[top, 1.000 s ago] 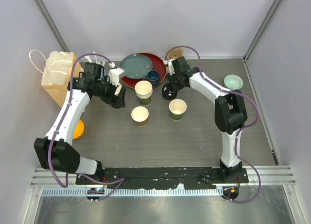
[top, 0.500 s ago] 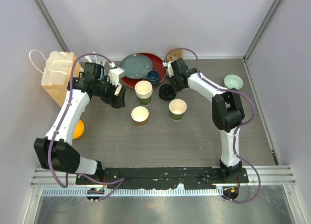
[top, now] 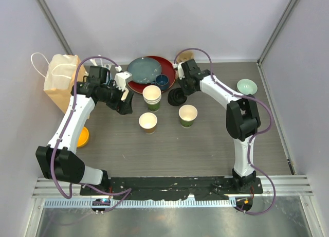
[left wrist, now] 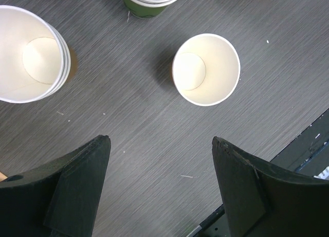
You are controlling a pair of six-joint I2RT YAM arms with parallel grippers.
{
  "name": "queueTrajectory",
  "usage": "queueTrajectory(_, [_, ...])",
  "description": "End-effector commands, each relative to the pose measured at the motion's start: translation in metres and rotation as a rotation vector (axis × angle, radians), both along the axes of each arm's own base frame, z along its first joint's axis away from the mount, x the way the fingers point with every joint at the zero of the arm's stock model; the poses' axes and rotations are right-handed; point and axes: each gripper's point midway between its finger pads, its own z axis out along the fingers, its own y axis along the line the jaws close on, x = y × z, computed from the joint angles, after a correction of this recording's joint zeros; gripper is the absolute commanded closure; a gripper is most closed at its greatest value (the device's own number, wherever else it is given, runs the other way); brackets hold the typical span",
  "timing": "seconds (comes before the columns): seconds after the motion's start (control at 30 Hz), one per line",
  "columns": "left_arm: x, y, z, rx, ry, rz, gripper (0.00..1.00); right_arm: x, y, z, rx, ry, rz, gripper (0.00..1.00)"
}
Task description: Pack the takeout coffee
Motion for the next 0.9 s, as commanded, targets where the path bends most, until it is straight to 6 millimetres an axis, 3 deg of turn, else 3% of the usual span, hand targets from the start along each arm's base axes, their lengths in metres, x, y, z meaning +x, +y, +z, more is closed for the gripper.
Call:
queueTrajectory(0.0, [0.002, -0.001, 0.018, -0.017, -0.056, -0.014, 0.16, 0.007, 0.001, 0.075, 0.055, -0.130, -0.002, 0.99])
queueTrajectory(0.27, [0.000, 0.000, 0.023, -0.019, -0.066, -0.011, 0.16, -0.005, -0.013, 0.113, 0.027, -0.121, -0.042, 0.99])
queueTrajectory(0.4, [-0.002, -0.004, 0.026, -0.041, -0.069, -0.020, 0.16, -0.033, -0.036, 0.140, -0.037, -0.063, -0.098, 0.99])
queueTrajectory(0.53, [-0.002, -0.010, 0.031, -0.073, -0.066, -0.031, 0.16, -0.066, -0.055, 0.154, -0.065, -0.006, -0.166, 0.99])
queueTrajectory(0.7, [-0.004, -0.015, 0.034, -0.099, -0.054, -0.037, 0.16, -0.112, -0.067, 0.148, -0.128, 0.109, -0.190, 0.99])
queueTrajectory(0.87, [-0.009, -0.018, 0.035, -0.115, -0.047, -0.048, 0.16, -0.140, -0.056, 0.124, -0.173, 0.216, -0.116, 0.99])
